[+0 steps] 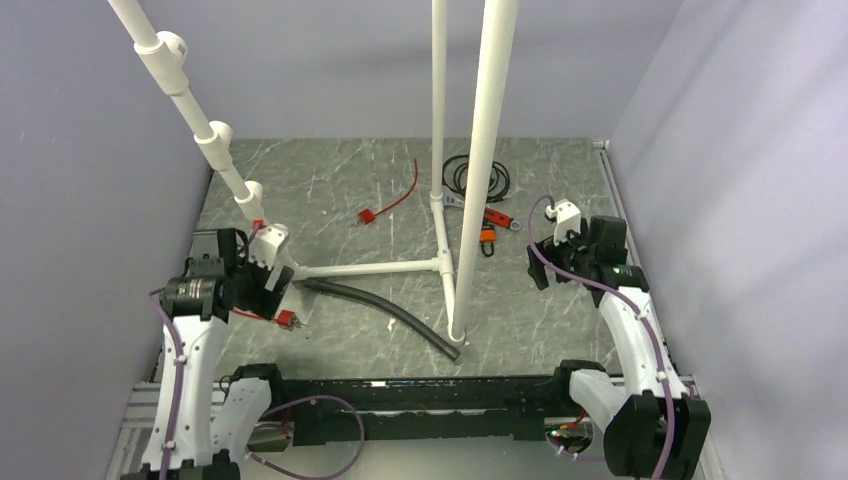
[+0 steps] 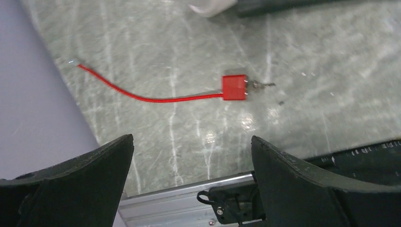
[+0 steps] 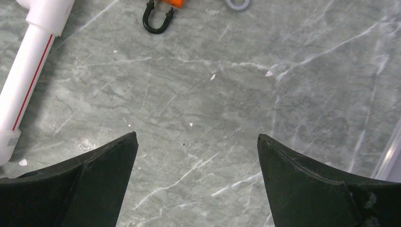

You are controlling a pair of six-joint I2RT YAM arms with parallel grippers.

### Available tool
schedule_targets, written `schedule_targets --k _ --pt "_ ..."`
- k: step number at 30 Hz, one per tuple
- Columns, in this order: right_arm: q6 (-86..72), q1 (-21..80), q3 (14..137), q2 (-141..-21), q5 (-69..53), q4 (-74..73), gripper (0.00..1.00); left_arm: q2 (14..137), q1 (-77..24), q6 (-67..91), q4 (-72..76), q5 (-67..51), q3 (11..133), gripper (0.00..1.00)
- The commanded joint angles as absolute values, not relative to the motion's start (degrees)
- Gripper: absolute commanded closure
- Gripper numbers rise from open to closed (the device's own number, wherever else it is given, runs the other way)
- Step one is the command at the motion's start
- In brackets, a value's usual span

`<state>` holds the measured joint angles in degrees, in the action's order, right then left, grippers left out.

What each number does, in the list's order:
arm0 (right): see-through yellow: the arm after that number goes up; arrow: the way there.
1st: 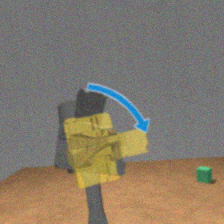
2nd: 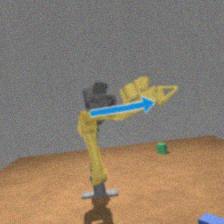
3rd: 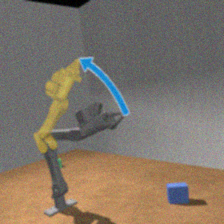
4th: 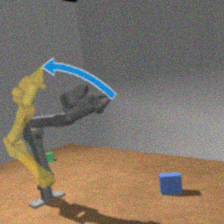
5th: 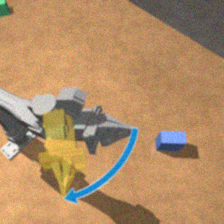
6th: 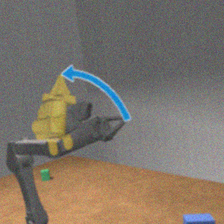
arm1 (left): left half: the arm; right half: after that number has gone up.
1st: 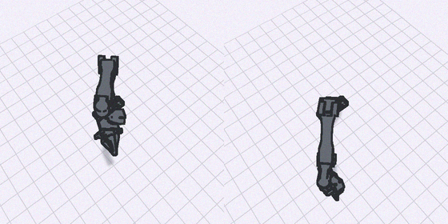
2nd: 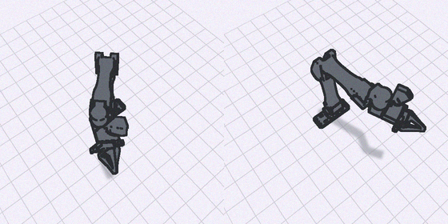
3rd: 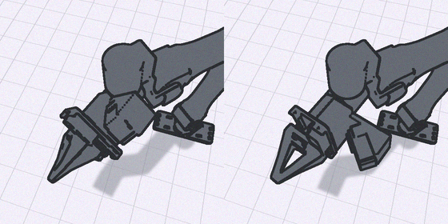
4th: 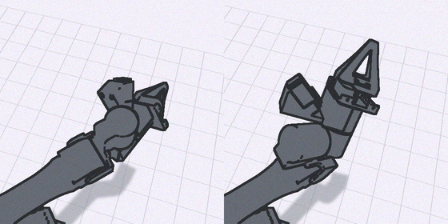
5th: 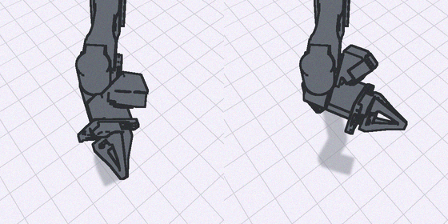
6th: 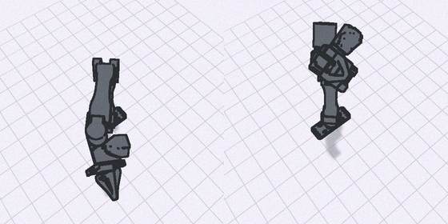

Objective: Lock with the key
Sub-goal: Pick up the lock from the center of the board.

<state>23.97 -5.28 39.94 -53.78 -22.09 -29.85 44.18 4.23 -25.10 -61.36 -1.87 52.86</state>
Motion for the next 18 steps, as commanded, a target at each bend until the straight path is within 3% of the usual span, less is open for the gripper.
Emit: schedule_targets --k 1,7,14,18 --pt "24.96 -5.28 43.50 -57.35 -23.78 -30.15 0.00 46.60 4.39 -36.47 -67.14 -12.87 56.33 0.01" --pt "24.28 -4.83 45.23 -62.16 -24.90 -30.02 0.00 51.63 1.12 -43.76 -69.01 -17.08 56.27 0.01" --pt "18.13 -0.71 47.23 -66.36 -21.34 -25.57 0.00 56.27 -20.35 -35.98 -58.97 -7.51 53.03 0.01" --pt "11.37 6.99 50.86 -70.17 -13.59 -22.96 0.00 59.40 -26.45 -32.37 -55.52 -7.05 54.53 0.01"
